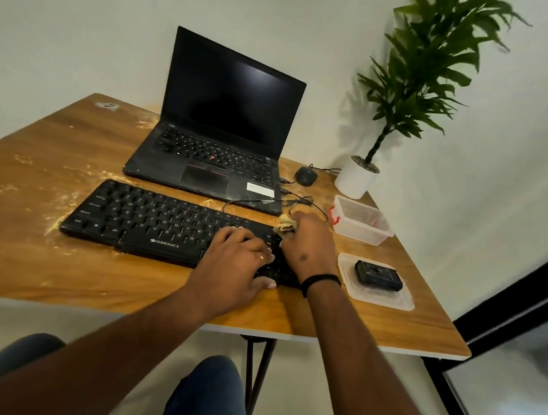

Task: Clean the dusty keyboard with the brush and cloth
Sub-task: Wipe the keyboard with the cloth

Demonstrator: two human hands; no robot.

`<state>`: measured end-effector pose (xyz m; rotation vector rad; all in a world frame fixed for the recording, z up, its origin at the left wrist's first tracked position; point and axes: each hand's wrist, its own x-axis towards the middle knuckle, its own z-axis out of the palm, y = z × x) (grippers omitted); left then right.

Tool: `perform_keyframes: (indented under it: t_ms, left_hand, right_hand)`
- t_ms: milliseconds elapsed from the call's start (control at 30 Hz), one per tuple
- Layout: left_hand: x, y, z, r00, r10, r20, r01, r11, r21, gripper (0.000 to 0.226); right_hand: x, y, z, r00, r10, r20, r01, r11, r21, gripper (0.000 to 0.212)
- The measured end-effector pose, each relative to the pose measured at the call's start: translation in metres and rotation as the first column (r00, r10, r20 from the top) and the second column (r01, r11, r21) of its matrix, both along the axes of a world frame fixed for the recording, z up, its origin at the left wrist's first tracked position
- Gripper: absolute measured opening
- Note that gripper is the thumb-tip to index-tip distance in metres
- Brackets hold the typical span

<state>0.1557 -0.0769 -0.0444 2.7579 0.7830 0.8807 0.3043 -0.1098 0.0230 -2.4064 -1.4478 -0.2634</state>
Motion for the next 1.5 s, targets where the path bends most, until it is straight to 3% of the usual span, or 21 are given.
perform_keyframes:
  t_ms: [67, 200, 400, 500, 567, 700, 833, 933, 1100, 1200, 1267, 1400, 1500]
  left_hand:
    - [0.0, 0.0, 0.0, 1.0, 0.012, 0.008, -0.012, 1.0, -0.005, 0.053]
    - [0.001, 0.001, 0.001, 1.0, -0.011, 0.012, 0.012, 0.999, -0.03, 0.051]
    - [-0.002, 0.0, 0.002, 0.999, -0.013, 0.03, 0.015, 0.999, -0.044, 0.053]
    - [-0.001, 0.0, 0.001, 1.0, -0.003, 0.019, 0.003, 1.0, -0.03, 0.051]
    - [0.0, 0.0, 0.002, 1.0, -0.004, 0.008, 0.005, 0.999, -0.033, 0.049]
    - [-0.001, -0.001, 0.004, 1.0, -0.011, 0.015, 0.011, 0.999, -0.041, 0.05]
    - [-0.003, -0.001, 0.003, 1.0, 0.011, 0.029, -0.009, 0.998, -0.057, 0.052]
    - [-0.002, 0.0, 0.004, 0.999, 0.009, 0.033, -0.007, 0.998, -0.058, 0.049]
    - [-0.002, 0.0, 0.005, 0.999, 0.015, 0.049, -0.012, 0.998, -0.059, 0.05]
    - [-0.003, 0.0, 0.003, 0.998, 0.031, 0.045, -0.029, 0.999, -0.045, 0.049]
    - [-0.002, 0.001, 0.004, 0.999, 0.033, 0.018, -0.032, 0.998, -0.045, 0.05]
    - [-0.003, 0.001, 0.006, 1.0, 0.016, 0.022, -0.015, 0.998, -0.067, 0.05]
    - [-0.004, 0.0, 0.004, 0.999, 0.029, 0.032, -0.028, 0.998, -0.053, 0.048]
  right_hand:
    - [0.001, 0.0, 0.005, 1.0, -0.011, -0.027, 0.012, 0.999, 0.042, 0.028]
    - [-0.01, -0.001, 0.001, 0.999, 0.011, -0.042, -0.016, 0.992, -0.126, 0.019]
    - [0.002, 0.01, 0.002, 0.992, -0.02, -0.123, 0.024, 0.999, 0.031, 0.023]
    - [-0.003, 0.007, 0.004, 0.971, 0.11, -0.211, -0.104, 0.994, 0.037, 0.019]
    - [-0.011, 0.008, -0.002, 0.974, 0.134, -0.182, -0.141, 0.99, -0.025, 0.019]
    - [-0.011, 0.021, -0.002, 0.991, 0.043, -0.129, -0.041, 0.999, 0.014, 0.02]
    - [-0.01, 0.018, 0.006, 0.967, 0.085, -0.239, -0.084, 0.996, 0.015, 0.016]
    - [-0.017, 0.013, -0.002, 0.983, 0.062, -0.172, -0.073, 0.996, -0.055, 0.012]
    - [-0.02, 0.015, 0.0, 0.994, 0.035, -0.108, -0.032, 0.999, 0.029, 0.024]
    - [-0.023, 0.011, 0.001, 0.977, 0.077, -0.197, -0.074, 0.997, 0.026, 0.014]
    - [-0.026, 0.008, -0.001, 0.982, 0.062, -0.178, -0.065, 0.998, -0.015, 0.011]
    - [-0.021, 0.005, -0.002, 0.993, 0.009, -0.12, -0.005, 0.999, 0.033, 0.027]
    - [-0.026, -0.003, 0.002, 0.972, 0.121, -0.201, -0.096, 0.987, 0.129, 0.013]
